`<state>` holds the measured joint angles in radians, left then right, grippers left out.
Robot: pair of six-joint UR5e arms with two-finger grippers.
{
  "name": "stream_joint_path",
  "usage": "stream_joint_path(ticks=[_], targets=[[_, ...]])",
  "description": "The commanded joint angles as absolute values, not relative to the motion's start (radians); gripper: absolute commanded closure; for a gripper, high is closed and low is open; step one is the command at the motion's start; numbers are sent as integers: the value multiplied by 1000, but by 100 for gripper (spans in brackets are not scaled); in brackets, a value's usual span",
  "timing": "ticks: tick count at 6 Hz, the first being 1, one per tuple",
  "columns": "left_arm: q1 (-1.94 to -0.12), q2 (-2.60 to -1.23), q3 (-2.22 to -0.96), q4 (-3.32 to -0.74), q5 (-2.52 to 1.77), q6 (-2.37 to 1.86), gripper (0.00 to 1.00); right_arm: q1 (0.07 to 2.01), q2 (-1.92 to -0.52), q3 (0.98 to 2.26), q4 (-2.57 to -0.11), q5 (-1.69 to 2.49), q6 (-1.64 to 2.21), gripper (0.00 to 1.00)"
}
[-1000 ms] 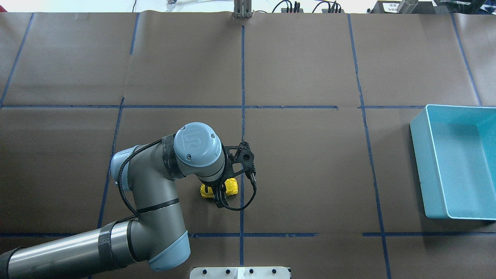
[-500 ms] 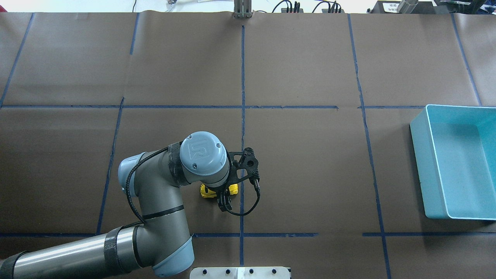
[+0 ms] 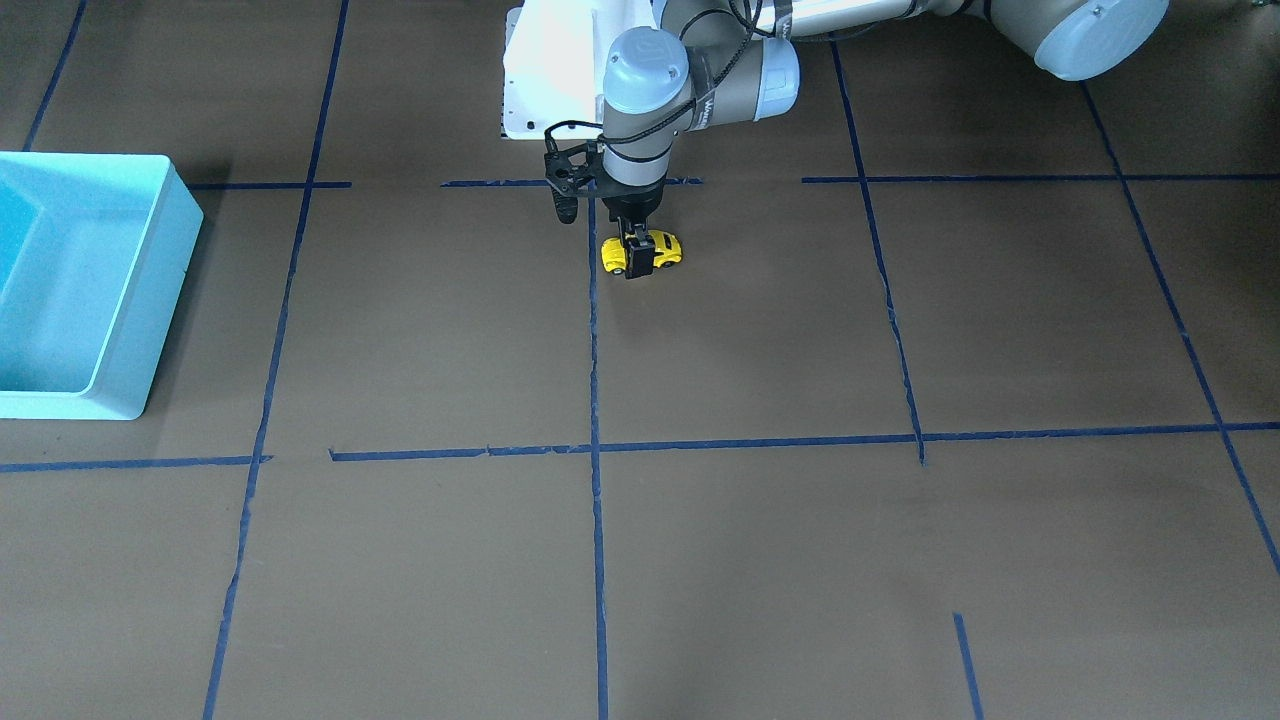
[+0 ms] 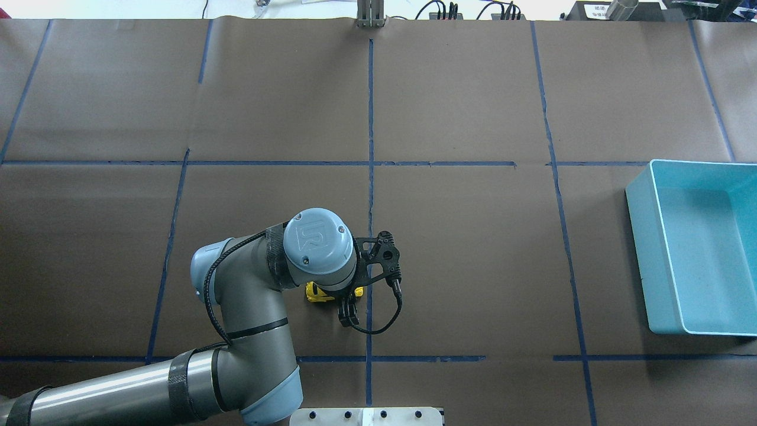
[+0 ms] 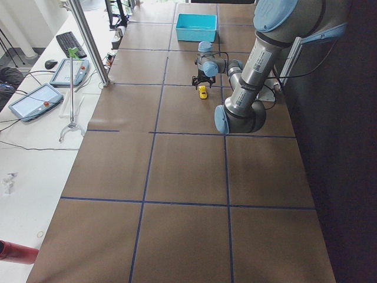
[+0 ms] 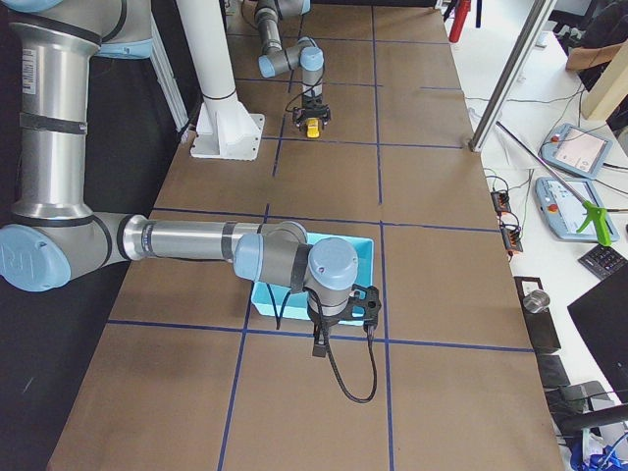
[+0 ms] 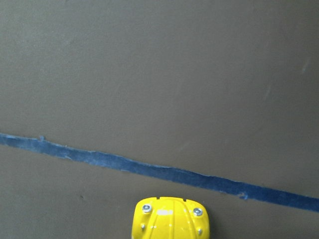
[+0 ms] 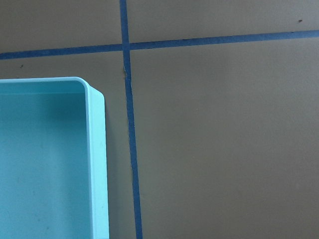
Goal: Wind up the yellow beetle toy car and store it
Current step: 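Press the car down with the left gripper and drag it backward to wind it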
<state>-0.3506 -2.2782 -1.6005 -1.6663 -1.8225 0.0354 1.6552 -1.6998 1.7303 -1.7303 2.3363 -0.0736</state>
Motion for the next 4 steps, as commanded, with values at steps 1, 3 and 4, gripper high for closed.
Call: stream_joint_path(ticks=[1,3,4], targets=[[-350,-2279,-1598,-1674,-1822,38,3,1655,-1700,1730,-1730,2336,-74,0],[-351,-2278,-1600,-1674,-1822,63,38,1655,-1700,1730,-1730,2336,-74,0],[-354,-2276,-1600,-1675,-1822,66,55,1655,-1700,1730,-1730,2336,-74,0]])
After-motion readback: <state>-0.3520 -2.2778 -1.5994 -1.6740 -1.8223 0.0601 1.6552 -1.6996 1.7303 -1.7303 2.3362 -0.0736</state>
